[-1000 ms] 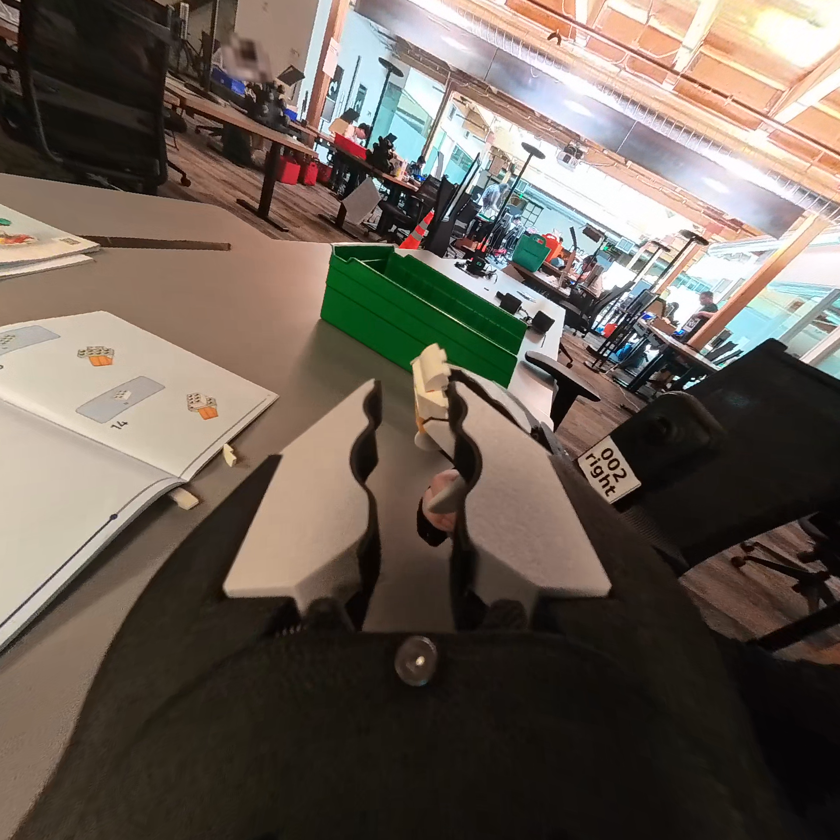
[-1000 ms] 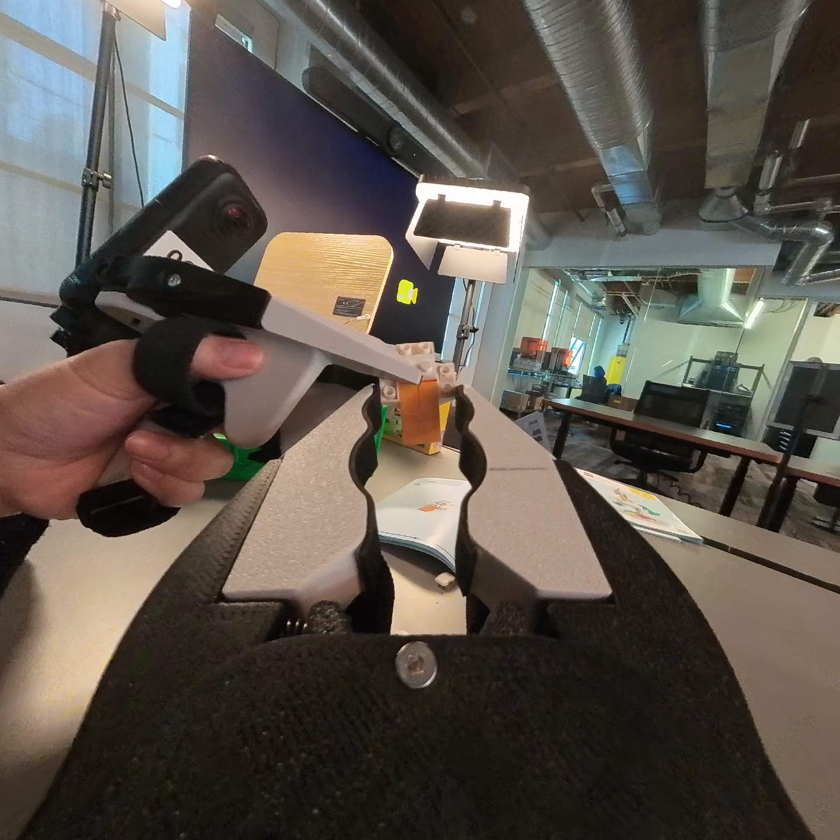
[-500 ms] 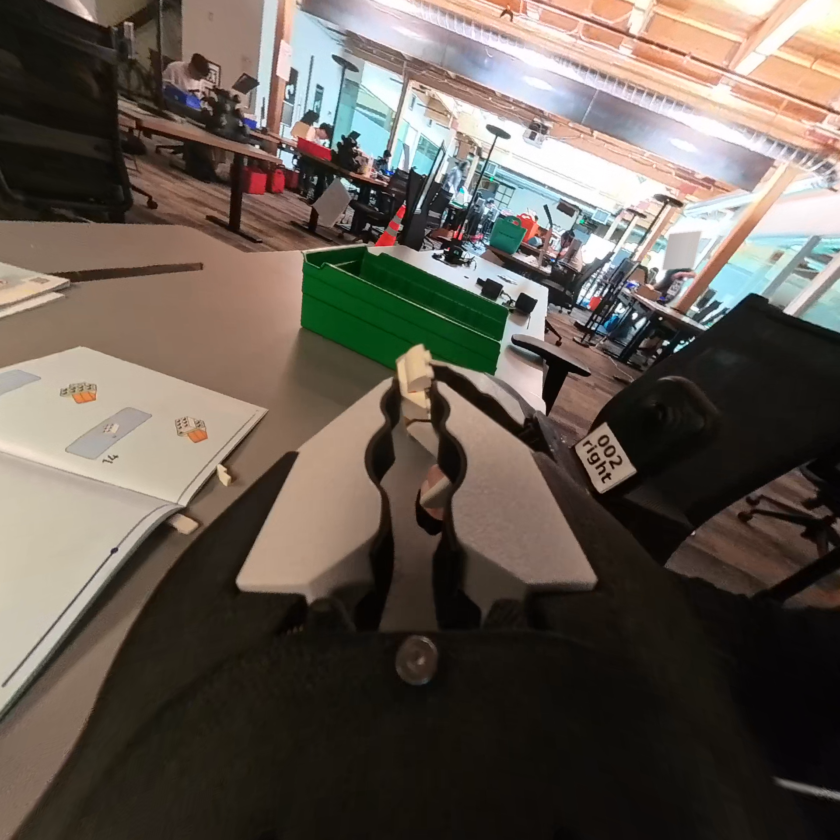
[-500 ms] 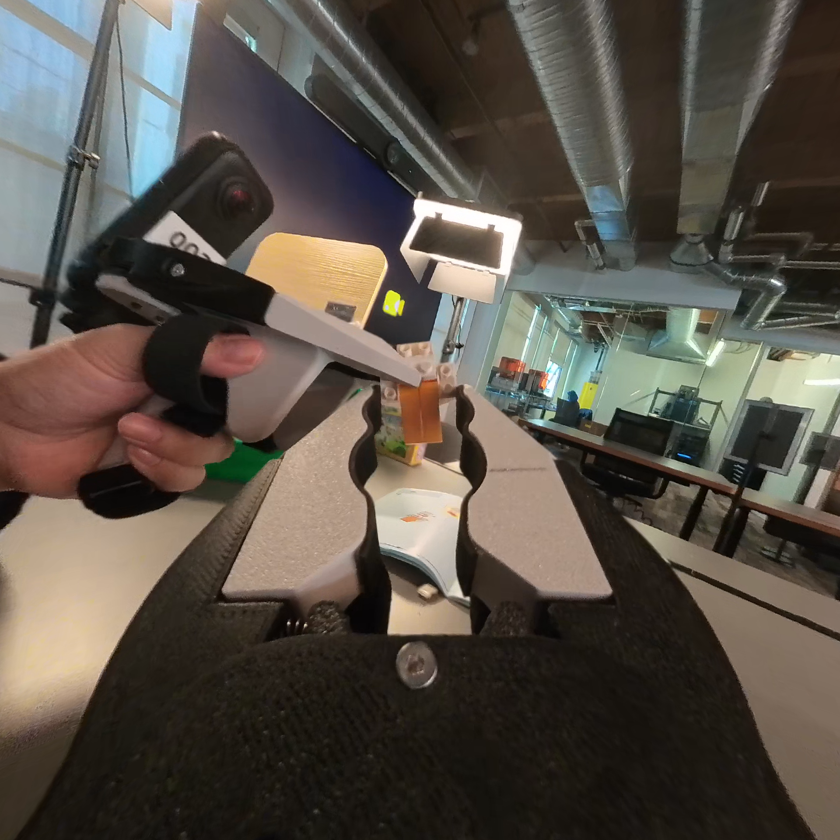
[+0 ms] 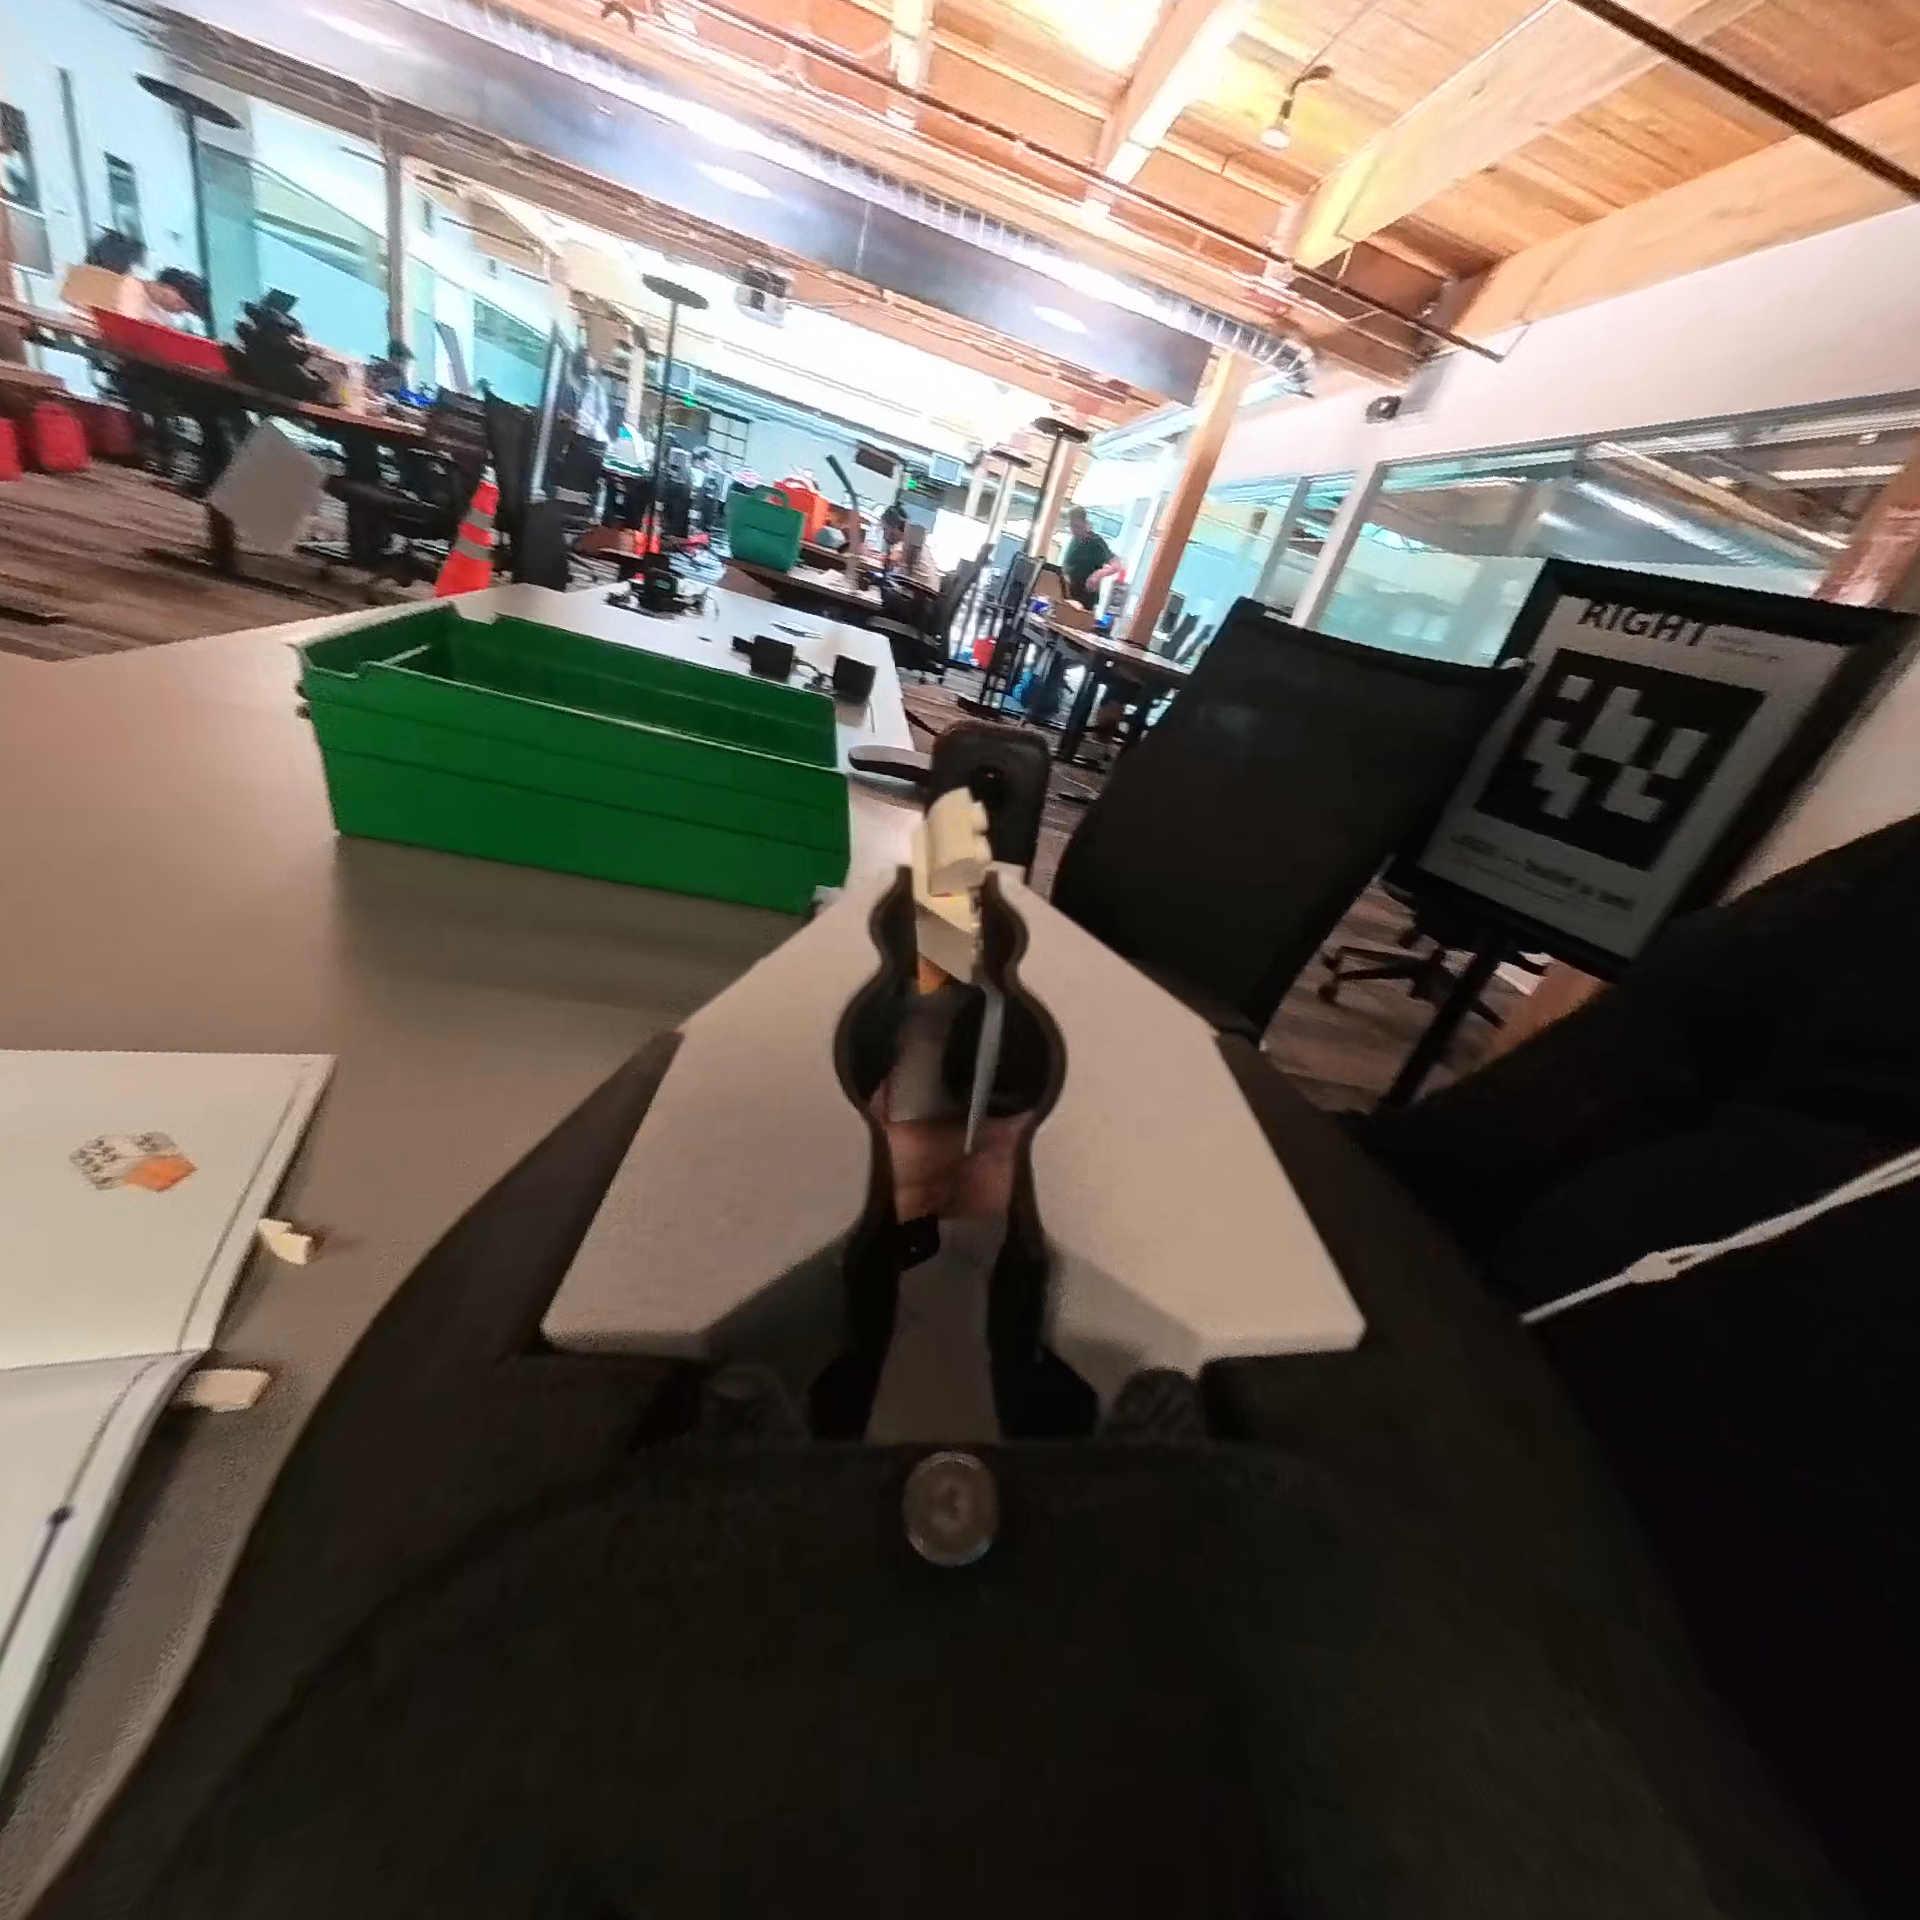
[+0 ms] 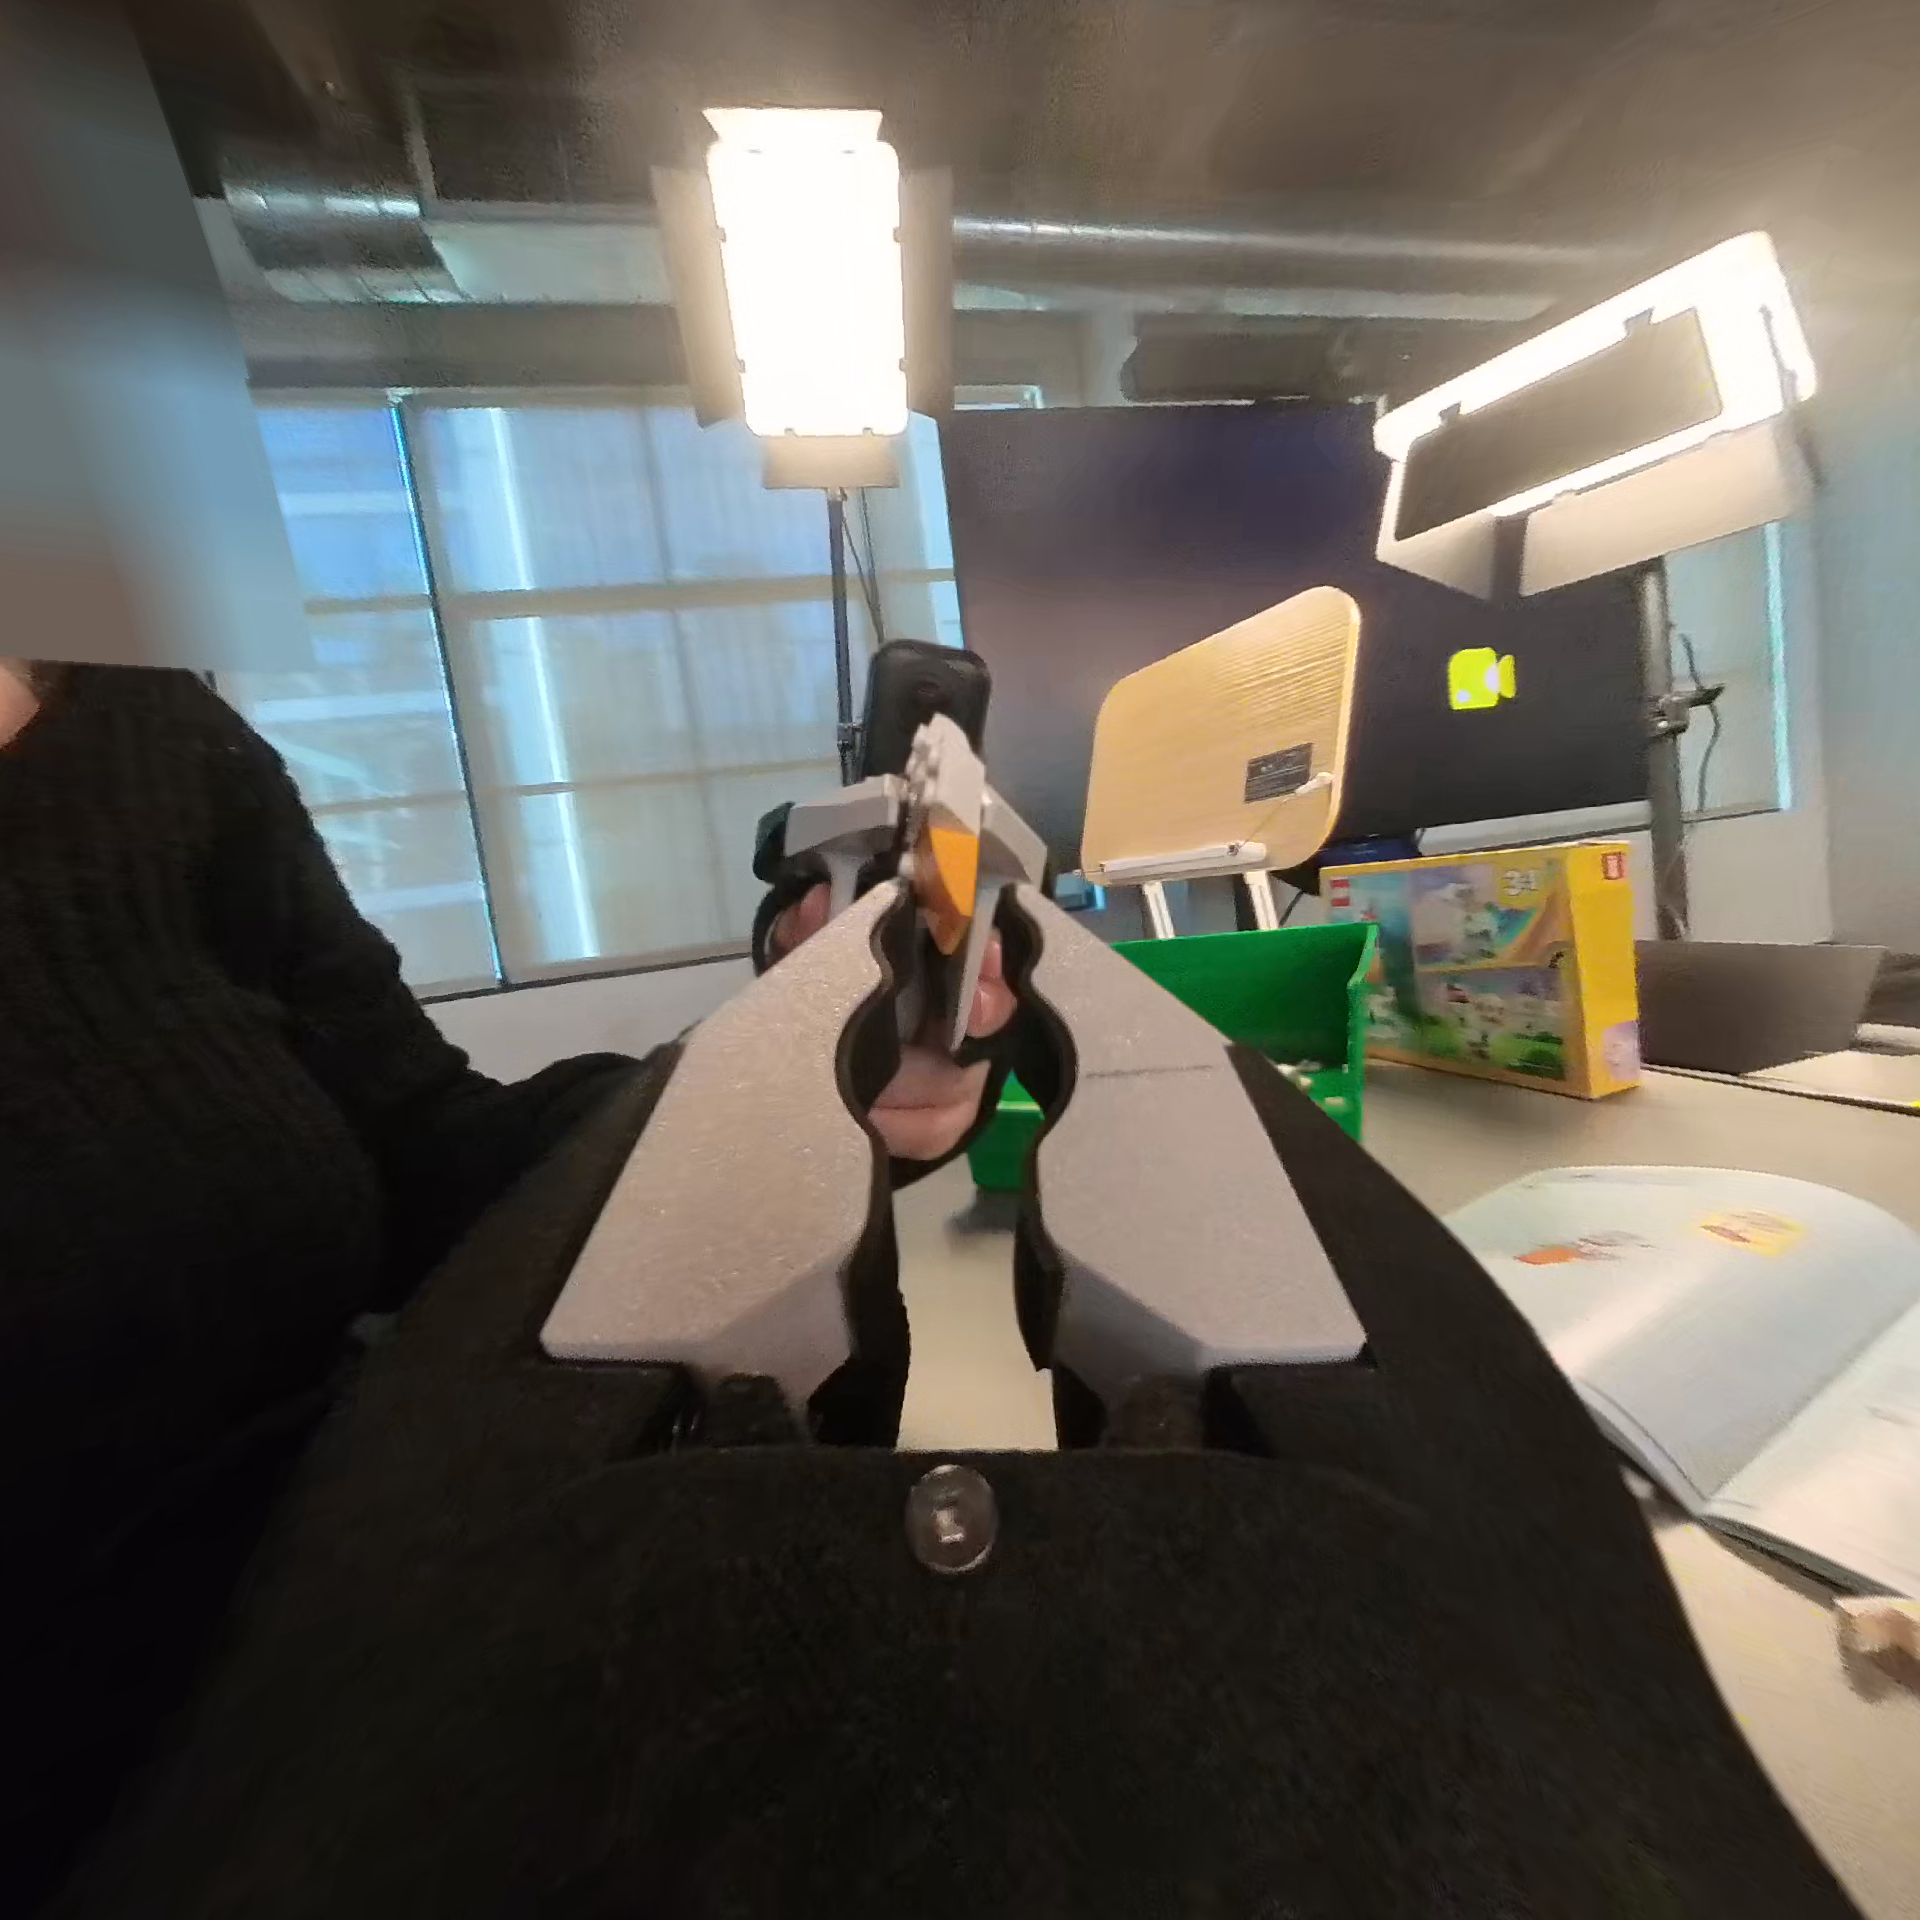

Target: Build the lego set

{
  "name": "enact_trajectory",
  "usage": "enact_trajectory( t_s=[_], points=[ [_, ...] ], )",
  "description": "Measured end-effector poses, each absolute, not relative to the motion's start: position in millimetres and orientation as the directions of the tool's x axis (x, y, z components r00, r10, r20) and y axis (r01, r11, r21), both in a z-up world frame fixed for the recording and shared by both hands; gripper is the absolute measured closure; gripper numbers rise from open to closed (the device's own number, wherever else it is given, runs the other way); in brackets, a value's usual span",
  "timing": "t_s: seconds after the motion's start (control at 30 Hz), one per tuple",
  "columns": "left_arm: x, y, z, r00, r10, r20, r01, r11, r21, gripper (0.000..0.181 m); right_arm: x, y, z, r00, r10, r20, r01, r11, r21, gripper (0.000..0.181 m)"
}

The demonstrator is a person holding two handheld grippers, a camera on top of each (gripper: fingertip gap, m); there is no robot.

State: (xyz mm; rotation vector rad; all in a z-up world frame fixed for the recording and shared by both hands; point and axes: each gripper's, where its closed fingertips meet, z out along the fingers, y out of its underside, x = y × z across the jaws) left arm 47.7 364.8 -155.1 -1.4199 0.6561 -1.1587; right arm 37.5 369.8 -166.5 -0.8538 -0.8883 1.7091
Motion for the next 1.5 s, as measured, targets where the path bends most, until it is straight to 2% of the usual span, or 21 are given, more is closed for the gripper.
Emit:
enact_trajectory(
  t_s=[0.17,0.33,0.47,0.77,1.13,1.43,1.5],
  points=[
    [49,360,-164,0.309,-0.900,0.309,0.175,-0.266,-0.948,0.170,34,358,-173,-0.299,0.949,-0.101,-0.385,-0.217,-0.897,0.173],
    [47,352,-180,0.316,-0.912,0.263,0.000,-0.277,-0.961,0.170,25,351,-193,-0.269,0.963,-0.013,-0.270,-0.088,-0.959,0.166],
    [45,347,-188,0.309,-0.921,0.239,-0.087,-0.278,-0.957,0.170,24,346,-196,-0.290,0.957,-0.008,-0.252,-0.085,-0.964,0.166],
    [44,341,-190,0.253,-0.929,0.269,-0.097,-0.301,-0.949,0.169,26,340,-193,-0.382,0.921,-0.073,-0.252,-0.180,-0.951,0.171],
    [46,344,-187,0.290,-0.938,0.188,-0.146,-0.237,-0.961,0.169,26,344,-190,-0.291,0.957,0.016,-0.300,-0.075,-0.951,0.174],
    [49,344,-179,0.275,-0.943,0.190,-0.108,-0.226,-0.968,0.169,31,344,-182,-0.275,0.961,0.031,-0.342,-0.068,-0.937,0.175],
    [48,344,-177,0.264,-0.942,0.206,-0.081,-0.234,-0.969,0.164,32,346,-181,-0.270,0.963,0.027,-0.348,-0.071,-0.935,0.175]
  ],
)
